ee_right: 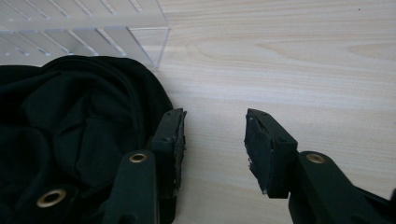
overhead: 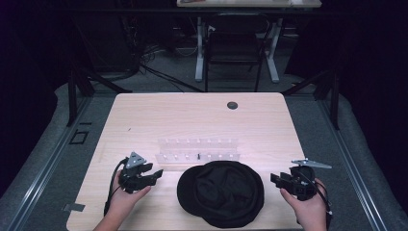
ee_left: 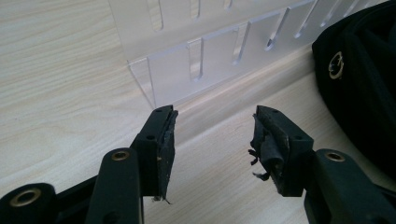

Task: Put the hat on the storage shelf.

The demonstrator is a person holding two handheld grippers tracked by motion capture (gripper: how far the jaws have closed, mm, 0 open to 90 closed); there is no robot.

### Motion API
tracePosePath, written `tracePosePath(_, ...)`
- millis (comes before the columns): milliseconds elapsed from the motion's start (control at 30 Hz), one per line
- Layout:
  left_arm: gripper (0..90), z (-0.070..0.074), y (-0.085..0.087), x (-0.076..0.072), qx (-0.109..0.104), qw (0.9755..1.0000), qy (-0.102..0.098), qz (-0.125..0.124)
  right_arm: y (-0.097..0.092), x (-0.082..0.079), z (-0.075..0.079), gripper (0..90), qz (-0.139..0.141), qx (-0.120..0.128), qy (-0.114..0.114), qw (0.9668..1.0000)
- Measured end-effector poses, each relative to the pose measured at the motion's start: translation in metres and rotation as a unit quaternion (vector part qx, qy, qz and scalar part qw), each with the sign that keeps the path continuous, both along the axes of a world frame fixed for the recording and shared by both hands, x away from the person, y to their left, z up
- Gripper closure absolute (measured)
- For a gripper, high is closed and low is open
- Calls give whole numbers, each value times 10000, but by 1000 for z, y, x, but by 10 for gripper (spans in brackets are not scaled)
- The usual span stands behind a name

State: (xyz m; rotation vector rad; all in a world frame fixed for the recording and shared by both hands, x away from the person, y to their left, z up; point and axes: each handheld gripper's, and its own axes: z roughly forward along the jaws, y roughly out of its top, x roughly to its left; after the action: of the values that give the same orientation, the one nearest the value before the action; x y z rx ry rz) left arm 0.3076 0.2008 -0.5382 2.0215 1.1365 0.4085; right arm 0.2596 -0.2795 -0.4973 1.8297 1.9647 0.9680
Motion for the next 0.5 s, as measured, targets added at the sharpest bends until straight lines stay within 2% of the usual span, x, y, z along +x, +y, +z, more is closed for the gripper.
tracePosePath(167,485,0,2,0,-77,10000,29,-37,1,2,6,590,14,186,374,9991)
tracePosePath(267,482,0,1,0,-82,9999,33,-52,2,3,5,598,69,174,509,9985)
tracePosePath(367,477,0,1,0,-142,9999,79,-58,6,5,7,609,105,28,644,9979)
tracePosePath(500,477,-1,0,0,-147,9998,96,-62,8,7,9,616,170,110,735,9971)
